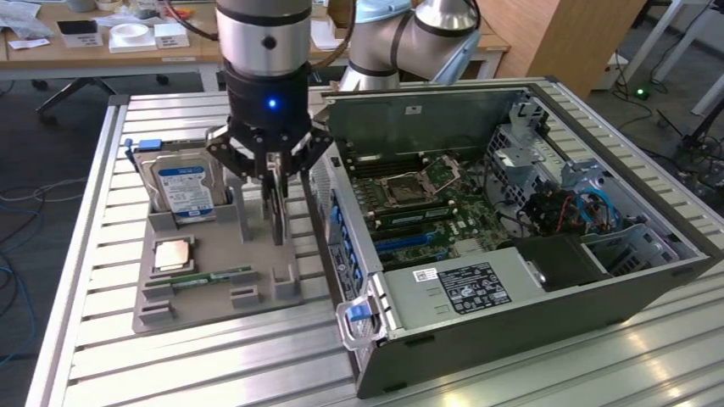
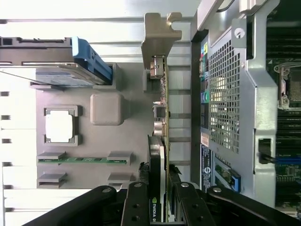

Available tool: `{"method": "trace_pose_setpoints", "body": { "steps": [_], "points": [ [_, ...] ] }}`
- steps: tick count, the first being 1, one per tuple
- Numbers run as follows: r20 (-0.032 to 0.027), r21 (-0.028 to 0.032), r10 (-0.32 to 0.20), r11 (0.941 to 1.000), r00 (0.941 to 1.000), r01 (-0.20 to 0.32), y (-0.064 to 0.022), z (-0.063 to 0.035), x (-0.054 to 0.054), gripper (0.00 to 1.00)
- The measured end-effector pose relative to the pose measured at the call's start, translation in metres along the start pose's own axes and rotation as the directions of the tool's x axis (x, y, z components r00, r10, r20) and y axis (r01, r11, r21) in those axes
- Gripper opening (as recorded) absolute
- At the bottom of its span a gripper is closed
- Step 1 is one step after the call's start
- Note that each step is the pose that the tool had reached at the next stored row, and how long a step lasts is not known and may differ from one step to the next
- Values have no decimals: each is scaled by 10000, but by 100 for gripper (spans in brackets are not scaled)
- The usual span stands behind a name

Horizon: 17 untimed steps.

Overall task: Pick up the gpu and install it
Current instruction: 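Pick up the gpu and move the gpu toward the slot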

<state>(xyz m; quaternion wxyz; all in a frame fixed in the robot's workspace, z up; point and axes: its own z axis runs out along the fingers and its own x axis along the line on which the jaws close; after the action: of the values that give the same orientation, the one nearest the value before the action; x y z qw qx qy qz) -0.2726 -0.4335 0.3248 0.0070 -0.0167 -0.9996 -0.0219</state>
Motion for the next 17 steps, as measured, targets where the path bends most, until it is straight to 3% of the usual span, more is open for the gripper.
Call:
{"method": "trace_pose_setpoints", "body": {
  "steps": [17],
  "points": [
    [0, -22, -1, 10000, 10000, 1, 33, -775, 11, 26]
  ]
}}
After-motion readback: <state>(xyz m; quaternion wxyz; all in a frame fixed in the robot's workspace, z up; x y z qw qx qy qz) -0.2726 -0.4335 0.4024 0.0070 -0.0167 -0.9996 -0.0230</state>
